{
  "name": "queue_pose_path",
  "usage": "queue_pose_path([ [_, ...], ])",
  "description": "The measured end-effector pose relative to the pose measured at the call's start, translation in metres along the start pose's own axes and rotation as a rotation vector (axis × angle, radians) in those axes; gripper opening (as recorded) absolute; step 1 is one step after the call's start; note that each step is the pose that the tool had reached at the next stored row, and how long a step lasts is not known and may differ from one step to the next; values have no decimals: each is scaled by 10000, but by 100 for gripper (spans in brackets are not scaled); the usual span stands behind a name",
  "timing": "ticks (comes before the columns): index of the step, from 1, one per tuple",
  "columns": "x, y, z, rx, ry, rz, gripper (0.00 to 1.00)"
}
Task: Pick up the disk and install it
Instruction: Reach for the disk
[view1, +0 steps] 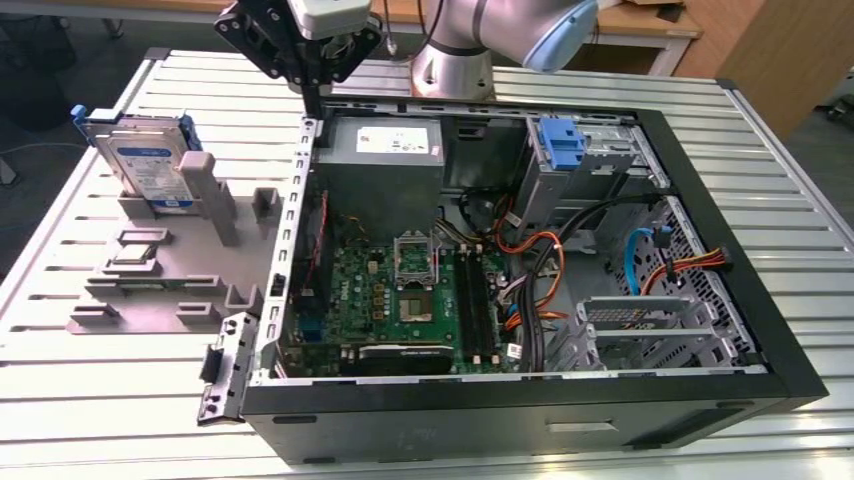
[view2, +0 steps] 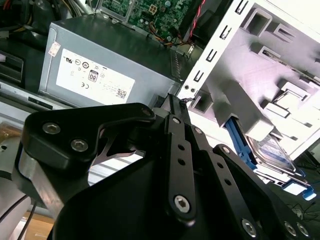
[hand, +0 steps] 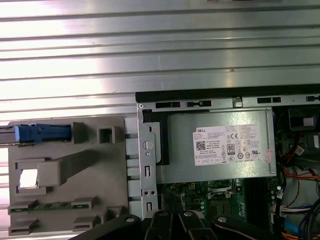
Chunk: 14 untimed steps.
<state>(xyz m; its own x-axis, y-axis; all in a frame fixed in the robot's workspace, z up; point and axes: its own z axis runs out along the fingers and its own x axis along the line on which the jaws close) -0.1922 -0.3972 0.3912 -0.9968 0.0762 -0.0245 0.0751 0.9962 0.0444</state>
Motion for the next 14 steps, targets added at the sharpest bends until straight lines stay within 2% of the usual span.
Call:
queue_pose_path([
  [14, 77, -6, -2, 0, 0, 0, 10],
])
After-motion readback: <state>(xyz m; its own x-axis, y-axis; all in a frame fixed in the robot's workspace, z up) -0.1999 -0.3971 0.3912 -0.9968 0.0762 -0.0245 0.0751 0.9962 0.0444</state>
